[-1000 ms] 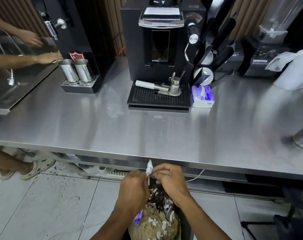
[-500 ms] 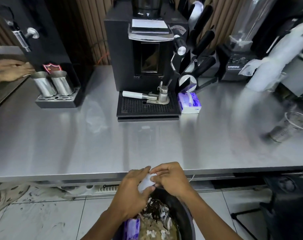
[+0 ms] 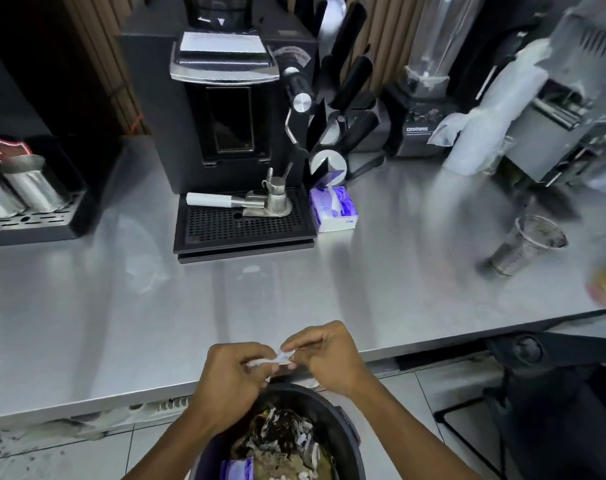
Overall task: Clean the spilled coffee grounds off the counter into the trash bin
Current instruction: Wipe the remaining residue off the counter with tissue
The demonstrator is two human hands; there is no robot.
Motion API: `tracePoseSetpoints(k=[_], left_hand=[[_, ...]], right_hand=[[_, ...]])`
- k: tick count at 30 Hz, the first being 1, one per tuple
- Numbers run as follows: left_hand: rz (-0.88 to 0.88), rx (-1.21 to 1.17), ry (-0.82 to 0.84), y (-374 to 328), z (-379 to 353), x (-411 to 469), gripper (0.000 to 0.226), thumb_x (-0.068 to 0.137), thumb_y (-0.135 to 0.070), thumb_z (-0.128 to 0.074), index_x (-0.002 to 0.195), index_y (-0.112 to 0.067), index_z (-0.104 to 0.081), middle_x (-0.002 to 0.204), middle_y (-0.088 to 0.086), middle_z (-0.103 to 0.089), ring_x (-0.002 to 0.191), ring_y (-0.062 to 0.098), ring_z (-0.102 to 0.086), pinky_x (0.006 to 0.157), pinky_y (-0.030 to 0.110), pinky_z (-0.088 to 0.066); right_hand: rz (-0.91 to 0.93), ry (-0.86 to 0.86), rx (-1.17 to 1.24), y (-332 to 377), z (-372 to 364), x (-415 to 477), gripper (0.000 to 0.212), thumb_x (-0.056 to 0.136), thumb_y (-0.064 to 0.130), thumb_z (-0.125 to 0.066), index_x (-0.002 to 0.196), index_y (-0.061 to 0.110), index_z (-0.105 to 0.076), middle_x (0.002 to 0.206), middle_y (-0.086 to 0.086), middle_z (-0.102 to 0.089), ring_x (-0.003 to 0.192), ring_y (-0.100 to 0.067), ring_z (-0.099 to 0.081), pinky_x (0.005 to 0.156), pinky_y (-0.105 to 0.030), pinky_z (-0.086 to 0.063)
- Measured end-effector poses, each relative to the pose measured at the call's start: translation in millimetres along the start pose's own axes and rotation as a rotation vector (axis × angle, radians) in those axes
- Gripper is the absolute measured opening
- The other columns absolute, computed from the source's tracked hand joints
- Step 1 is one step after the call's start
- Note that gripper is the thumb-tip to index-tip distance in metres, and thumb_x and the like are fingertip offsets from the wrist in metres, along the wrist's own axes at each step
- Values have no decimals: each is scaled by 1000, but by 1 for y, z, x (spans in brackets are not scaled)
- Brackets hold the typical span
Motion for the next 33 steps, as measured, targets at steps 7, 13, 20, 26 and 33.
tracePoseSetpoints(k=[7,13,20,26,33], left_hand=[[-102,83,164,-67,-89,109,20,81,-1,-73,81,-21,-80,78,-7,-76,70,8,-69,67,24,-56],[-428,361,252,-127,-191,194,15,78,-3,-70,86,-14,-76,78,3,-72,68,16,-63,67,25,-51],[-713,609,389,-144,-252,235,15,78,-1,-69,88,-10,-76,88,5,-75,83,23,-67,75,29,-50],[-837,635,389,-132,-242,232,17,84,-1,-68,92,-12,-78,90,0,-70,85,18,-61,76,29,-50],[-821,636,395,-111,-203,210,24,83,3,-69,98,-12,-79,79,-1,-64,76,15,-59,68,33,-52]], right_hand=[[27,-302,-36,-10,123,31,12,70,1,-83,78,7,-80,82,-5,-77,73,-17,-73,73,-27,-60],[2,-554,-203,-31,234,55,13,74,-2,-77,77,10,-79,73,-1,-72,57,-2,-63,66,-12,-51],[11,-657,-387,-58,265,66,18,78,-5,-68,86,8,-79,90,-10,-75,80,-22,-69,84,-26,-55],[12,-646,-567,-61,246,64,25,80,1,-61,91,12,-79,86,-10,-70,95,-26,-51,82,-31,-47],[18,-714,-735,-50,183,46,12,79,8,-68,86,11,-77,81,-6,-67,88,-27,-49,77,-41,-43]])
Point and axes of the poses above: each hand's wrist, its own x-axis towards the middle knuckle, its own z-axis out of the back of the hand, y = z × x, the point moved 3 cm from there along x, towards the middle knuckle
